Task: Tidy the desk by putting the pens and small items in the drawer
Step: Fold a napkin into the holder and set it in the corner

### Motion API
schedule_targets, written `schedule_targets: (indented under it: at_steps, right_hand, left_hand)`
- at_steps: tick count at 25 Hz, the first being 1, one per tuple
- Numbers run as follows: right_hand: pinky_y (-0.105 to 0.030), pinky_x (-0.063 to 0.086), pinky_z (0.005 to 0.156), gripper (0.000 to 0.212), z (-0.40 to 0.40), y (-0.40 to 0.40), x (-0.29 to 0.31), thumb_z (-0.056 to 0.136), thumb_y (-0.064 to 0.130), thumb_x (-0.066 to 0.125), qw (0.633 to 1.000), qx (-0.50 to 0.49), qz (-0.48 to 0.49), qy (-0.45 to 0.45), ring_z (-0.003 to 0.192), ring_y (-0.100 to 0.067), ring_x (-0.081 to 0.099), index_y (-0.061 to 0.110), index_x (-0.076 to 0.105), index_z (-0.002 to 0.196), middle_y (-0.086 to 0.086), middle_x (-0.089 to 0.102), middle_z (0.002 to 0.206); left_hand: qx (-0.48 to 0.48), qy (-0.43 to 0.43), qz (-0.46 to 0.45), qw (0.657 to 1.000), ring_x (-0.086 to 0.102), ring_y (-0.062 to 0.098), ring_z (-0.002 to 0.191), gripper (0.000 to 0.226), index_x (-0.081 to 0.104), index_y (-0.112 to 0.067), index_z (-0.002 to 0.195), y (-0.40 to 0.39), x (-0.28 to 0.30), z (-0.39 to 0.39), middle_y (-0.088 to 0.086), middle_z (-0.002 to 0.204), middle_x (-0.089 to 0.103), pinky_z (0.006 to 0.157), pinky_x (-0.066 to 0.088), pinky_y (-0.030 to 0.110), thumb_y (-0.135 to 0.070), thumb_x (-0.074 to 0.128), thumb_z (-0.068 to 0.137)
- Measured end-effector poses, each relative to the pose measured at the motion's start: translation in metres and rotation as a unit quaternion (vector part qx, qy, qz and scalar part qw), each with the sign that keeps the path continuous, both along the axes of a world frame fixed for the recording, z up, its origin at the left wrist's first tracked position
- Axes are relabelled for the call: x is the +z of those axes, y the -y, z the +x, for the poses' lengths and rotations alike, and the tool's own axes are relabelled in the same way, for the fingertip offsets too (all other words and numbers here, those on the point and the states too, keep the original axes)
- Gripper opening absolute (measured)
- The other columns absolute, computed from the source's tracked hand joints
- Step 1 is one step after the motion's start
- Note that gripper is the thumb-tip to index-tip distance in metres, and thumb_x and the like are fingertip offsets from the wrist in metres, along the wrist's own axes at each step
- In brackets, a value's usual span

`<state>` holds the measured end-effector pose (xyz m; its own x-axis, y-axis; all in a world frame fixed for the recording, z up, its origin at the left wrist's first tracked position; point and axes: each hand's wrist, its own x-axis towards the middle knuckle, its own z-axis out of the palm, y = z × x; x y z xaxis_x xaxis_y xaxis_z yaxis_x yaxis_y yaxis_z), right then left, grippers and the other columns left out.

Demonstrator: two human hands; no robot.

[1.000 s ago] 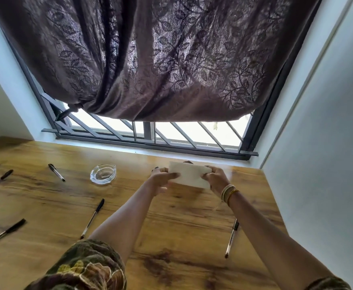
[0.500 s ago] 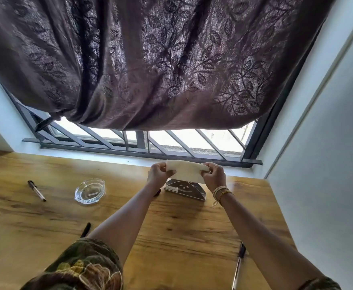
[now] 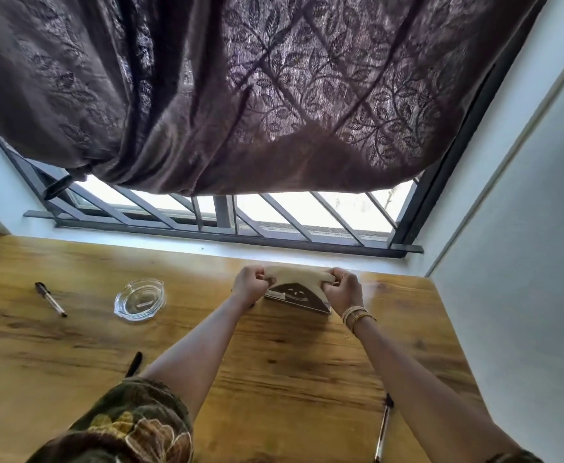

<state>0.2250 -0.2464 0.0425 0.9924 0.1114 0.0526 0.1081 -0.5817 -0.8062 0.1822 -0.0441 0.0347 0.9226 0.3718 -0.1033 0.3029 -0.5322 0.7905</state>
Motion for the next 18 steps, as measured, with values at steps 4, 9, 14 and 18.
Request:
schedule_targets:
  at_steps: [4, 9, 14, 18]
  right_hand:
    - [-0.012, 0.038, 0.052, 0.014, -0.001, 0.002, -0.009, 0.083, 0.010, 0.065, 1.000, 0.005, -0.031, 0.004, 0.069, -0.020, 0.060, 0.009, 0.072, 0.095, -0.009, 0.068, 0.079]
    - [-0.019, 0.050, 0.065, 0.025, -0.006, 0.010, -0.015, 0.082, 0.004, 0.065, 0.999, -0.001, -0.034, 0.009, 0.078, -0.019, 0.063, 0.007, 0.068, 0.106, -0.012, 0.071, 0.093]
    - [-0.022, 0.053, 0.075, 0.045, -0.007, 0.015, -0.016, 0.080, -0.001, 0.064, 0.999, 0.015, -0.044, 0.002, 0.088, -0.025, 0.066, 0.007, 0.057, 0.123, -0.015, 0.067, 0.103]
    - [-0.028, 0.051, 0.084, 0.058, -0.008, 0.015, -0.015, 0.074, 0.006, 0.062, 0.993, 0.060, -0.069, -0.075, 0.100, -0.028, 0.062, 0.013, 0.051, 0.131, -0.014, 0.063, 0.115]
  left_hand:
    - [-0.006, -0.019, 0.053, 0.998, 0.058, 0.020, 0.081, 0.015, 0.070, -0.005, 0.099, 0.002, 0.000, -0.001, 0.008, 0.087, 0.067, 0.067, 0.043, 0.027, -0.010, 0.068, 0.084]
    - [-0.015, -0.030, 0.095, 0.995, 0.057, 0.019, 0.079, 0.020, 0.062, -0.007, 0.102, 0.003, -0.002, 0.000, 0.004, 0.085, 0.062, 0.065, 0.042, 0.023, -0.001, 0.064, 0.083]
    - [-0.083, -0.056, 0.111, 0.989, 0.062, 0.023, 0.082, 0.039, 0.060, -0.011, 0.115, 0.002, 0.002, 0.003, 0.009, 0.090, 0.065, 0.066, 0.048, 0.026, -0.003, 0.068, 0.078]
    - [-0.099, -0.084, 0.115, 0.985, 0.062, 0.028, 0.092, 0.043, 0.063, -0.008, 0.115, 0.008, 0.002, 0.008, 0.015, 0.103, 0.064, 0.071, 0.050, 0.029, -0.006, 0.064, 0.072]
